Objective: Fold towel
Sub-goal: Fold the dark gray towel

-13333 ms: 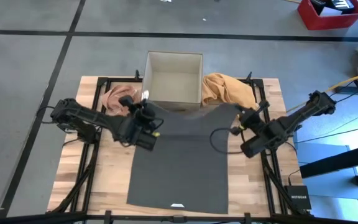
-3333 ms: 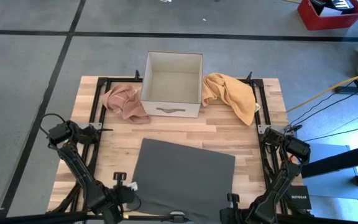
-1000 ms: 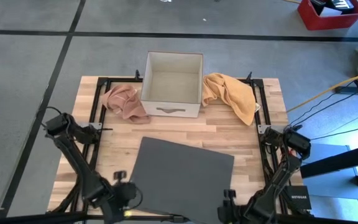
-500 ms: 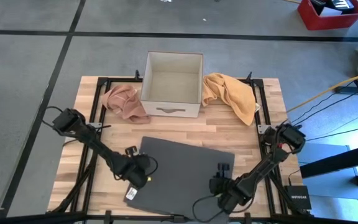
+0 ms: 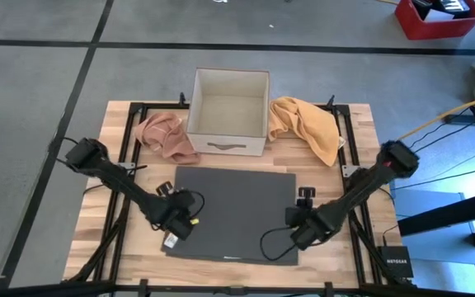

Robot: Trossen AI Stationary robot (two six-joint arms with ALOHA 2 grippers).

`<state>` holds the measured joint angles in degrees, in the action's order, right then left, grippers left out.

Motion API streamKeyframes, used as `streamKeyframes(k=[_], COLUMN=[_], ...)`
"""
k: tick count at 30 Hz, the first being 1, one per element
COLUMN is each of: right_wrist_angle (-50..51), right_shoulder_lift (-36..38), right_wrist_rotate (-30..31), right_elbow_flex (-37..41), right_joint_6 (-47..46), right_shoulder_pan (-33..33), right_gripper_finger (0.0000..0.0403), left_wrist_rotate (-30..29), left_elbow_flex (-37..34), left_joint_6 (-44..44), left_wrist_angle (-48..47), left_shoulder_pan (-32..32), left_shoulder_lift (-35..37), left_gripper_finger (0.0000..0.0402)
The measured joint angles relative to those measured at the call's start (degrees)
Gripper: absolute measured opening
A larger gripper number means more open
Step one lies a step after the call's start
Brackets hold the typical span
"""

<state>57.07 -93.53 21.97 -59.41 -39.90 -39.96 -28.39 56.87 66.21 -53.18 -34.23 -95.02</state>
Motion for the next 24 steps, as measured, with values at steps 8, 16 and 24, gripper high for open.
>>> streamKeyframes(k=[8,16,24], right_wrist_angle=[-20.02,-26.99,-27.51], right_shoulder_lift=[7.85,2.00,-6.87], right_wrist_rotate=[2.42,0.40,-8.18], right_elbow_flex=[-0.90,-0.82,-0.81], right_joint_6=[-0.45,-3.96,-3.42], right_shoulder_pan=[-7.56,-11.30,-11.44], right_gripper_finger=[0.0147,0.0184,0.0218], left_wrist_rotate=[-1.86,2.31,18.38], left_elbow_flex=[3.47,3.39,3.36], left_joint_6=[-8.95,-14.77,-15.51], left_wrist_angle=[16.85,26.98,24.26], left_shoulder_pan=[-5.78,-4.82,-5.80], left_shoulder_lift=[6.47,2.53,0.53], left_gripper_finger=[0.0113,0.0131,0.0186])
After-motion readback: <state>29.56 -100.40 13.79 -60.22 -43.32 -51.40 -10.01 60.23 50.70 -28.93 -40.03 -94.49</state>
